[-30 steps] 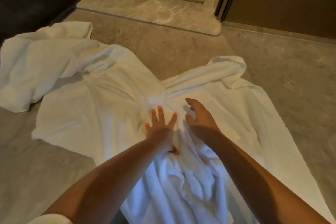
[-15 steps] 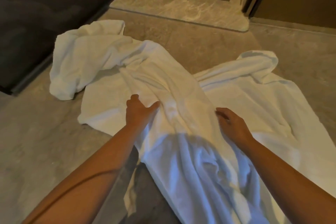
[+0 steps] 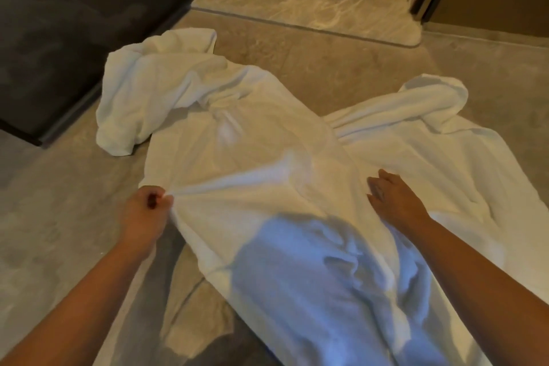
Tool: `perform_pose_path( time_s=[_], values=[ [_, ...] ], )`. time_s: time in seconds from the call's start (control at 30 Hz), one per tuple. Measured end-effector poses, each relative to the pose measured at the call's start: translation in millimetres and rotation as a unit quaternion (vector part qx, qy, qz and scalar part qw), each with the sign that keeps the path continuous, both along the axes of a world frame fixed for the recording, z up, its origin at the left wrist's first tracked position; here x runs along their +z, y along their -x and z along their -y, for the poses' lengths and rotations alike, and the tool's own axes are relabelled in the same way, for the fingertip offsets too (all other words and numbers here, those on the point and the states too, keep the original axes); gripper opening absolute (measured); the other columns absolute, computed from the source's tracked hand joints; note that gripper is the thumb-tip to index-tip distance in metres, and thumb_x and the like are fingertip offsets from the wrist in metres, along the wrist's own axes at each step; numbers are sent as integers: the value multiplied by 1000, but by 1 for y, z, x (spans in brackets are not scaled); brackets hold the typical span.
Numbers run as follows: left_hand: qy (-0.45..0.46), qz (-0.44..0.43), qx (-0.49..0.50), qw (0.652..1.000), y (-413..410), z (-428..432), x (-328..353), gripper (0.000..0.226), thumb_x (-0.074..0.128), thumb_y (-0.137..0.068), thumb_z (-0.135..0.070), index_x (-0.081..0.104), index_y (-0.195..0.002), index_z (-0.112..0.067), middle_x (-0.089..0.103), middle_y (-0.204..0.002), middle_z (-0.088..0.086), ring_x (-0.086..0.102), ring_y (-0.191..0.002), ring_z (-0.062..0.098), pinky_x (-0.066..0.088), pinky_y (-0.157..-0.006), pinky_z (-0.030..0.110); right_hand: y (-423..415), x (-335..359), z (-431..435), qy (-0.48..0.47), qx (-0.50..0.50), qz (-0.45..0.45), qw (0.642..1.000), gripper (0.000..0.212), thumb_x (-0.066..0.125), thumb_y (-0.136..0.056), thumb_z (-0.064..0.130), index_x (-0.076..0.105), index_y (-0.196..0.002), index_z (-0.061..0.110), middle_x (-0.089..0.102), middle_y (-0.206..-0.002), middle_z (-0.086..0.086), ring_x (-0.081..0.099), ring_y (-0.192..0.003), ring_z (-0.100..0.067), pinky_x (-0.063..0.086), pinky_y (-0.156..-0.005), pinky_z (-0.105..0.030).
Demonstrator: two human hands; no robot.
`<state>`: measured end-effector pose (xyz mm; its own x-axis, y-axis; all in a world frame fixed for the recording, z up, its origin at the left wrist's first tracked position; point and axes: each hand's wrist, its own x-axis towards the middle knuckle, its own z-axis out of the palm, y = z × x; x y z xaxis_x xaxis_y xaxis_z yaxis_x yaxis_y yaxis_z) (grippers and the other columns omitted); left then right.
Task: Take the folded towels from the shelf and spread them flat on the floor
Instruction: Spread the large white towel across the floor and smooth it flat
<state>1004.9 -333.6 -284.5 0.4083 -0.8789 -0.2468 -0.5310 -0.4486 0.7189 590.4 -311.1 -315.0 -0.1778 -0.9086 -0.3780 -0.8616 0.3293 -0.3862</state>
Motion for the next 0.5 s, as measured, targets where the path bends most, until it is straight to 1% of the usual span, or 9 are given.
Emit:
perform_pose_path(
  time_s=[0.07, 0.1, 0.17, 0.27, 0.33, 0.37, 0.4, 0.43, 0.5],
  values=[
    [-37, 10, 62, 997, -29, -23, -10, 9, 54, -88, -6, 54, -78, -5, 54, -75, 20, 55, -92, 48, 39, -71, 43, 4, 0, 3, -8, 0, 8, 1000, 41, 57, -88, 27, 52, -124, 6, 28, -151, -9, 24, -140, -22, 31, -107, -37],
    [-53, 23, 81, 995, -39, -33, -16, 10, 54, -87, -6, 54, -77, -5, 53, -72, 18, 55, -88, 48, 38, -68, 41, 6, 0, 5, -16, 4, 8, 1000, 45, 57, -89, 29, 49, -128, 9, 25, -153, -8, 23, -141, -21, 29, -108, -37],
    [-88, 75, 91, 989, -52, -50, -22, 6, 56, -87, -5, 55, -80, -5, 56, -75, 18, 54, -77, 40, 38, -67, 39, 9, 1, 8, -21, 13, 4, 1000, 49, 57, -89, 30, 45, -133, 12, 23, -154, -8, 20, -142, -20, 27, -111, -36],
    [-161, 132, 63, 976, -58, -56, -17, 2, 57, -83, -1, 59, -81, -3, 59, -80, 20, 55, -82, 37, 41, -69, 40, 14, -1, 8, -25, 17, -2, 1000, 52, 58, -89, 30, 41, -136, 14, 21, -154, -7, 17, -143, -23, 25, -112, -38],
    [-219, 237, -7, 946, -48, -46, -3, 10, 58, -84, -5, 62, -88, 4, 63, -92, 28, 58, -88, 41, 43, -74, 43, 16, -2, 6, -45, 28, -15, 998, 57, 57, -90, 30, 35, -140, 16, 16, -156, -5, 11, -144, -26, 24, -114, -42],
    [-203, 311, -46, 927, -38, -38, 5, 16, 58, -85, -7, 61, -91, 8, 62, -95, 32, 58, -90, 44, 45, -77, 47, 17, -2, 4, -52, 33, -20, 998, 58, 56, -90, 29, 32, -141, 17, 14, -157, -5, 9, -145, -28, 24, -114, -43],
    [-146, 369, -90, 913, -23, -28, 12, 18, 58, -85, -7, 60, -92, 10, 61, -93, 34, 59, -88, 46, 45, -77, 50, 17, -2, 3, -56, 38, -26, 997, 59, 56, -90, 29, 30, -142, 18, 13, -157, -5, 7, -145, -29, 25, -114, -44],
    [-68, 399, -148, 902, -2, -17, 19, 18, 59, -84, -8, 60, -92, 8, 60, -91, 33, 58, -86, 47, 46, -75, 51, 16, -2, 2, -58, 47, -36, 997, 60, 56, -90, 29, 28, -142, 19, 12, -157, -7, 7, -144, -31, 25, -114, -45],
    [37, 393, -279, 876, 51, 7, 28, 24, 64, -82, -17, 59, -98, 0, 59, -95, 27, 57, -90, 44, 45, -75, 48, 13, -1, -1, -63, 67, -61, 994, 65, 56, -89, 32, 23, -144, 22, 12, -156, -10, 9, -143, -33, 25, -114, -46]
  ],
)
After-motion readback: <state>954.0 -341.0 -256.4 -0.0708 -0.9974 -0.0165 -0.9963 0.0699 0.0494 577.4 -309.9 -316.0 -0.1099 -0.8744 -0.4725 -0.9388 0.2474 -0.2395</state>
